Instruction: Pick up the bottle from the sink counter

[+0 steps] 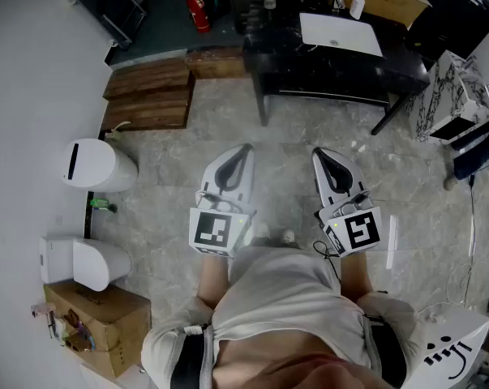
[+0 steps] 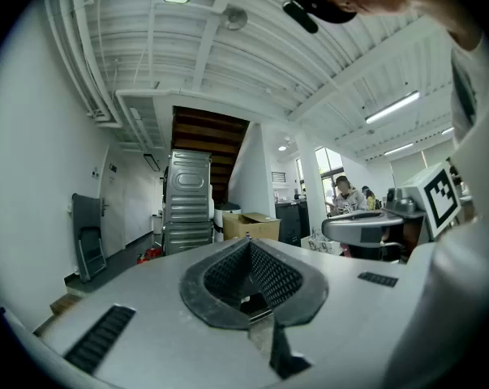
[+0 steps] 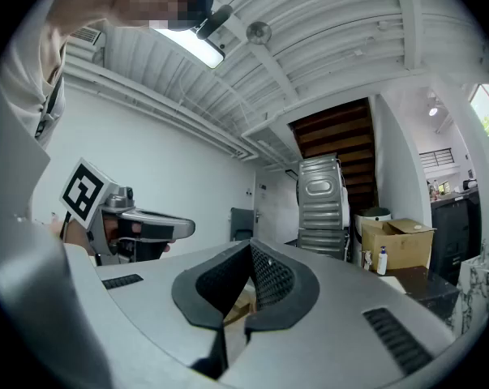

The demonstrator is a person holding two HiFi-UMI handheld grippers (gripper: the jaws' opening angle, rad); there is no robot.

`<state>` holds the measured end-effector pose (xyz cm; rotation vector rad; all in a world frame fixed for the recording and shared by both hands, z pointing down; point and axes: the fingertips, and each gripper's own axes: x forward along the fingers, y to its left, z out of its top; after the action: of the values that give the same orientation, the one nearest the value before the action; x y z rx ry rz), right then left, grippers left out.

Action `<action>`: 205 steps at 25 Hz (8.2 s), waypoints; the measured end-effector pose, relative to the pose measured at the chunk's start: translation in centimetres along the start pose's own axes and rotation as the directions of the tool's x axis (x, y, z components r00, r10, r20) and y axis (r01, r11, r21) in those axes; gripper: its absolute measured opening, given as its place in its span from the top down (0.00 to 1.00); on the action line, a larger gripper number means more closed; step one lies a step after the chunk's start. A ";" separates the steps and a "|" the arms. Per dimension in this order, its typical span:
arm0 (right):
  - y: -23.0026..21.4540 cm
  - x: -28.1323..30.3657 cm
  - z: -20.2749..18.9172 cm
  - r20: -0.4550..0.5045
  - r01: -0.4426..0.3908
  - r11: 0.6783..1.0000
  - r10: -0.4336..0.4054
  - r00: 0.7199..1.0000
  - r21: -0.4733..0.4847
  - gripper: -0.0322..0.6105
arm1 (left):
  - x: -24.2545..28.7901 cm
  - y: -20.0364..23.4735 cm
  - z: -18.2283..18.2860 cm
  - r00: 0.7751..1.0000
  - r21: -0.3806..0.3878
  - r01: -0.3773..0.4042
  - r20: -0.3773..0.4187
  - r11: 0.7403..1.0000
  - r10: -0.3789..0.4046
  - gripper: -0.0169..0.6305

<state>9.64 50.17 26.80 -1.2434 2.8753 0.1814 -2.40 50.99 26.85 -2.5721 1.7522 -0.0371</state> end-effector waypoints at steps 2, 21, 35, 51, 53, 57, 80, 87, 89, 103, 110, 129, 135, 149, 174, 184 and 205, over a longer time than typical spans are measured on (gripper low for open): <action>-0.2 -0.8 -0.1 -0.004 0.004 1.000 -0.004 1.000 0.009 0.96 | -0.2 -0.8 -0.1 1.000 -0.001 0.000 -0.006 1.000 0.000 0.97; -2.8 -1.3 -1.5 -0.009 -0.005 0.999 0.005 1.000 0.054 0.95 | 2.2 -3.0 -1.6 0.999 -0.008 -0.024 -0.039 1.000 0.023 0.97; -5.2 6.0 -3.2 -0.048 -0.006 0.999 0.008 0.999 0.046 0.95 | 7.9 2.9 -2.9 0.999 -0.033 -0.023 -0.044 0.999 0.022 0.97; -6.0 13.5 -3.7 -0.063 0.032 0.999 -0.030 0.998 0.028 0.95 | 12.6 9.0 -3.1 0.999 -0.028 0.038 -0.037 0.999 -0.039 0.97; -6.1 14.0 -3.9 -0.064 0.042 0.999 -0.040 0.997 0.029 0.95 | 13.1 9.4 -3.3 0.998 -0.030 0.045 -0.040 0.999 -0.046 0.97; -6.6 14.5 -4.5 -0.080 0.054 0.998 -0.051 0.995 0.037 0.95 | 13.9 9.7 -3.6 0.997 -0.035 0.059 -0.044 0.998 -0.061 0.97; -13.6 20.1 -6.4 -0.080 0.010 0.998 -0.005 0.997 0.058 0.95 | 21.9 11.7 -4.4 0.998 -0.030 -0.002 -0.066 1.000 0.000 0.97; -16.7 21.6 -7.5 -0.082 -0.002 0.997 0.008 0.997 0.075 0.95 | 25.5 11.7 -5.0 0.997 -0.030 -0.015 -0.081 0.999 0.013 0.97; -17.7 22.0 -7.6 -0.082 -0.003 0.997 0.010 0.997 0.078 0.95 | 26.6 11.6 -5.0 0.996 -0.025 -0.017 -0.083 1.000 0.015 0.97; -22.4 23.0 -8.2 -0.093 -0.025 0.995 0.035 0.995 0.100 0.95 | 31.0 10.2 -4.9 0.994 -0.021 -0.043 -0.101 0.999 0.041 0.97; -24.0 24.2 -8.3 -0.090 -0.026 0.994 0.035 0.995 0.106 0.95 | 33.1 10.3 -5.2 0.993 -0.029 -0.038 -0.112 0.999 0.034 0.97; -27.9 30.8 -9.9 -0.120 0.027 0.995 -0.016 0.993 0.093 0.95 | 40.3 15.0 -6.0 0.994 -0.038 0.020 -0.107 0.999 -0.024 0.97; -28.3 34.0 -10.3 -0.133 0.037 0.996 -0.026 0.991 0.085 0.95 | 42.1 17.6 -6.2 0.994 -0.045 0.032 -0.106 0.998 -0.037 0.97; -28.1 39.7 -11.0 -0.181 0.060 0.996 -0.047 0.982 0.068 0.95 | 45.1 22.3 -6.5 0.992 -0.054 0.078 -0.096 0.995 -0.083 0.97; -32.4 45.9 -12.8 -0.181 0.052 0.993 -0.033 0.983 0.101 0.95 | 51.3 25.8 -8.4 0.989 -0.063 0.043 -0.137 0.997 -0.051 0.97; -37.5 49.2 -14.0 -0.165 0.036 0.992 -0.015 0.986 0.125 0.95 | 57.2 26.2 -8.1 0.990 -0.036 0.036 -0.137 0.999 -0.040 0.97; -44.1 53.2 -16.7 -0.183 -0.022 0.984 0.055 0.982 0.175 0.95 | 64.9 26.5 -9.9 0.981 -0.037 -0.022 -0.195 0.999 0.014 0.97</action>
<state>5.93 -20.18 36.11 -1.2358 2.9927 -0.1923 -3.67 -19.23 36.00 -2.6607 1.8553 -0.2653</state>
